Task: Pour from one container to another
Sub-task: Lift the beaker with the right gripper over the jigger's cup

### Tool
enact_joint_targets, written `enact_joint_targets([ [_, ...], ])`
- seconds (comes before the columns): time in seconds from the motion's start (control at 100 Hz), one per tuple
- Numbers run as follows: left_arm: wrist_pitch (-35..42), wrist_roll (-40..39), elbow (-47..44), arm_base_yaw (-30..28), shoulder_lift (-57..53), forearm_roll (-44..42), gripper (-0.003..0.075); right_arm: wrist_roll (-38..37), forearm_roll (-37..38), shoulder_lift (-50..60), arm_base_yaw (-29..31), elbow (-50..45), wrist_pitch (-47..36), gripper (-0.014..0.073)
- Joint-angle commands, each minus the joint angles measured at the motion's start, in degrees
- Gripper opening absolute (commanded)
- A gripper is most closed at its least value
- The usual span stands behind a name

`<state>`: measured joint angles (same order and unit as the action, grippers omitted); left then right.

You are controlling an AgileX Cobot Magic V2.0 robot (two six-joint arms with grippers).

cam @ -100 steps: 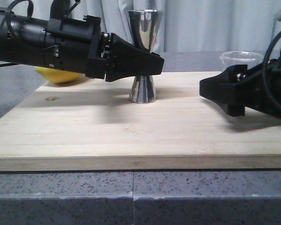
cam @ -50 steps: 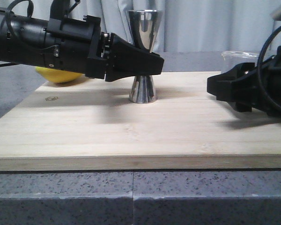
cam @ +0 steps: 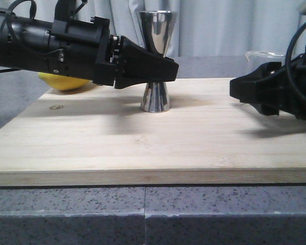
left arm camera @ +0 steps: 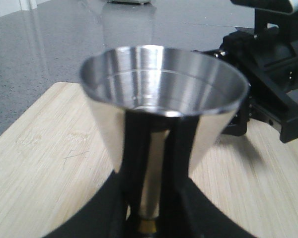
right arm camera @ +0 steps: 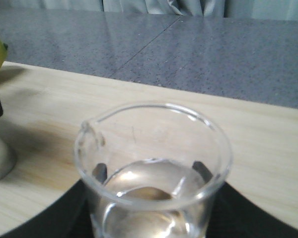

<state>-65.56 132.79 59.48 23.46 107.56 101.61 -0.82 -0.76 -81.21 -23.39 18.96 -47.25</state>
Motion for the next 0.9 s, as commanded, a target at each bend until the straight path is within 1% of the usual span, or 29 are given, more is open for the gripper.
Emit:
enact_joint_targets([
  [0.0, -3.5, 0.0, 1.5, 0.5, -2.2, 4.4, -0.0019, 3.0, 0.8, 3.5, 0.4, 3.0, -0.1, 0.0258],
  [0.24, -3.5, 0.0, 1.5, 0.5, -2.2, 4.4, -0.0019, 3.7, 5.8, 6.4, 0.4, 9.7, 10.5, 0.0258],
  [0.44, -3.5, 0.0, 1.5, 0.5, -2.2, 4.4, -0.0019, 3.7, 13.6, 6.4, 0.3, 17.9, 20.0, 0.0258],
  [0.55, -3.5, 0.0, 1.5, 0.5, -2.2, 4.4, -0.0019, 3.7, 16.0, 6.4, 0.2, 21.9, 24.1, 0.0258],
  [0.67, -3.5, 0.0, 1.5, 0.5, -2.2, 4.4, -0.0019, 3.6, 20.3, 6.4, -0.6, 24.8, 27.8, 0.0258],
  [0.78, -3.5, 0.0, 1.5, 0.5, -2.2, 4.4, -0.0019, 0.8, 26.4, 6.4, -2.1, 26.9, 30.7, 0.0258],
  [0.89, -3.5, 0.0, 1.5, 0.5, -2.2, 4.4, -0.0019, -0.3, 28.6, 6.4, -2.6, 29.0, 32.8, 0.0258],
])
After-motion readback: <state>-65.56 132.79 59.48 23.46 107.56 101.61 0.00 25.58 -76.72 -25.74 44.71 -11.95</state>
